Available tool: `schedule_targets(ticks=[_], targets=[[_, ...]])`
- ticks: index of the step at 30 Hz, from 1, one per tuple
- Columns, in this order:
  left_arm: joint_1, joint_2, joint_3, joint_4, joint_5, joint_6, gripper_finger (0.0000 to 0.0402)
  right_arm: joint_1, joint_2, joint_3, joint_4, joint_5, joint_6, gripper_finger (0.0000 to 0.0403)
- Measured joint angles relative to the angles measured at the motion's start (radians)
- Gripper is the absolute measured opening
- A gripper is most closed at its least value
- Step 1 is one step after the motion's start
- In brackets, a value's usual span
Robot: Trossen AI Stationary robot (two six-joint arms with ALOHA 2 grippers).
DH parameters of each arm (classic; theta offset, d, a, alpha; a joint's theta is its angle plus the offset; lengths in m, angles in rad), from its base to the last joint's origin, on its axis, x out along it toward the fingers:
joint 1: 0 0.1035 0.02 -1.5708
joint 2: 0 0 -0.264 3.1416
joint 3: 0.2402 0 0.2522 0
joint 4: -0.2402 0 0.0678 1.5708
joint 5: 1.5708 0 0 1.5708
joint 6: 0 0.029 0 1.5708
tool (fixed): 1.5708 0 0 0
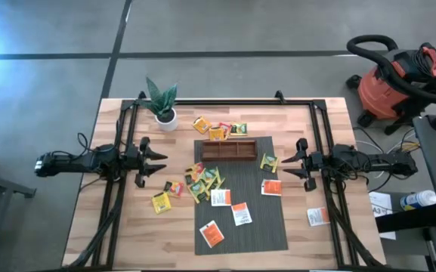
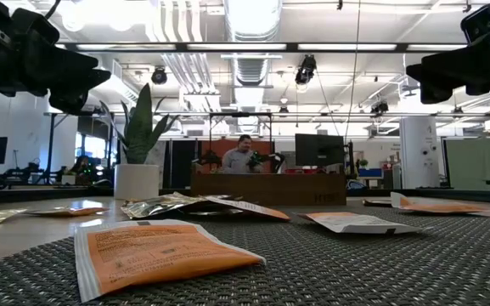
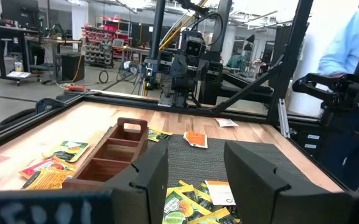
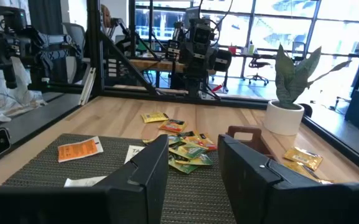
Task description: Pick & Place Tea
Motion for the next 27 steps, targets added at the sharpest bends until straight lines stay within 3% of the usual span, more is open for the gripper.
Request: schedule_targets(ticks=[22, 24, 27], targets=[[0.000, 0.000, 0.000, 0.000, 0.000, 0.000, 0.0151, 0.000, 0.000, 0.000, 0.003, 0.000, 0.001, 0.0137], [0.000, 0.000, 0.000, 0.000, 0.000, 0.000, 0.0151, 0.000, 0.000, 0.000, 0.016, -0.002, 0.054, 0.0137], [0.000, 0.000, 0.000, 0.000, 0.000, 0.000, 0.0151, 0.000, -0.001, 0.000, 0.035, -0.002, 0.296, 0.0137]])
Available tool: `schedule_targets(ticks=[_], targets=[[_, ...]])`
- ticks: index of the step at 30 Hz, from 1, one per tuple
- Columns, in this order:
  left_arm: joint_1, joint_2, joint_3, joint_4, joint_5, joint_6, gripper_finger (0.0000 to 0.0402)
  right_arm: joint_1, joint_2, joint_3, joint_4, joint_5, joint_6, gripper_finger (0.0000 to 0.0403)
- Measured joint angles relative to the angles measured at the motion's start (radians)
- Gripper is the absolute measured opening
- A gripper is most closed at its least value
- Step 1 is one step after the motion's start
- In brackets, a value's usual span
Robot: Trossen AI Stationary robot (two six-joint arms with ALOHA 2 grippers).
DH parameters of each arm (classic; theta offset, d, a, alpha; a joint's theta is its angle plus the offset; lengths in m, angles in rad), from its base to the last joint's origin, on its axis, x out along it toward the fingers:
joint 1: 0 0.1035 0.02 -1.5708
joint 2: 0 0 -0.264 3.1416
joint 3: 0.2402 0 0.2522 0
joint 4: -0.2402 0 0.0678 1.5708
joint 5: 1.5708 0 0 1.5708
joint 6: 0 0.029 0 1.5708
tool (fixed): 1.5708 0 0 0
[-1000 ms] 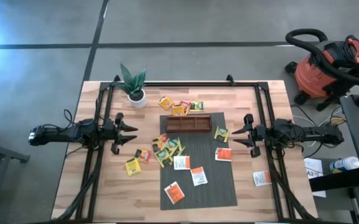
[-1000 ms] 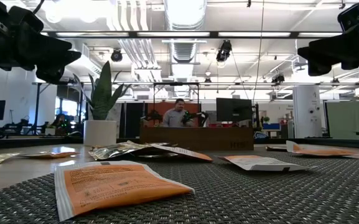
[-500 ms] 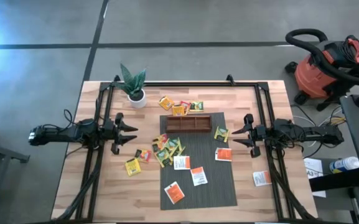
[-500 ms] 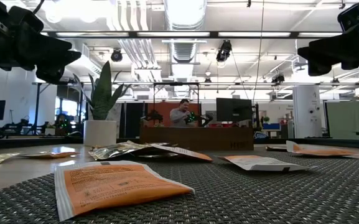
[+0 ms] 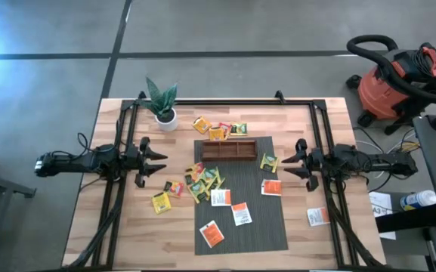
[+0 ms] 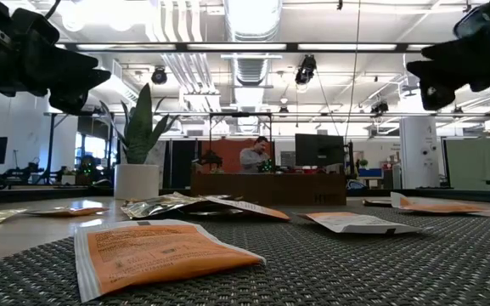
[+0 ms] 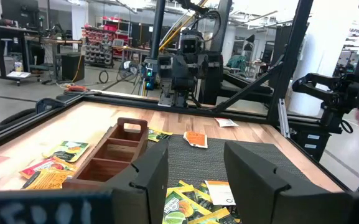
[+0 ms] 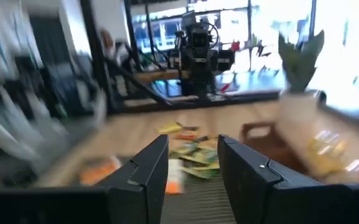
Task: Pick & Place Tea
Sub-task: Put the yellow tea bag into the left compartment of the wooden organizer
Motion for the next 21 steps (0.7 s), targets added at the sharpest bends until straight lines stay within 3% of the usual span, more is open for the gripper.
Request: schedule_targets(ticks=[5, 7, 12, 17, 21], targets=[[0.000, 0.000, 0.000, 0.000, 0.000, 0.000, 0.0151, 0.000, 0.000, 0.000, 0.000, 0.000, 0.596, 0.0137], [0.000, 0.000, 0.000, 0.000, 0.000, 0.000, 0.0151, 0.000, 0.000, 0.000, 0.000, 0.005, 0.749, 0.0137], [0.000, 0.000, 0.000, 0.000, 0.000, 0.000, 0.0151, 0.000, 0.000, 0.000, 0.007, 0.126, 0.915, 0.0137], [0.000, 0.000, 0.000, 0.000, 0.000, 0.000, 0.0151, 0.000, 0.002, 0.000, 0.039, 0.446, 1.024, 0.0137], [0.001, 0.000, 0.000, 0.000, -0.012, 0.054, 0.0151, 0.000, 0.004, 0.000, 0.074, 0.593, 1.071, 0.0137]])
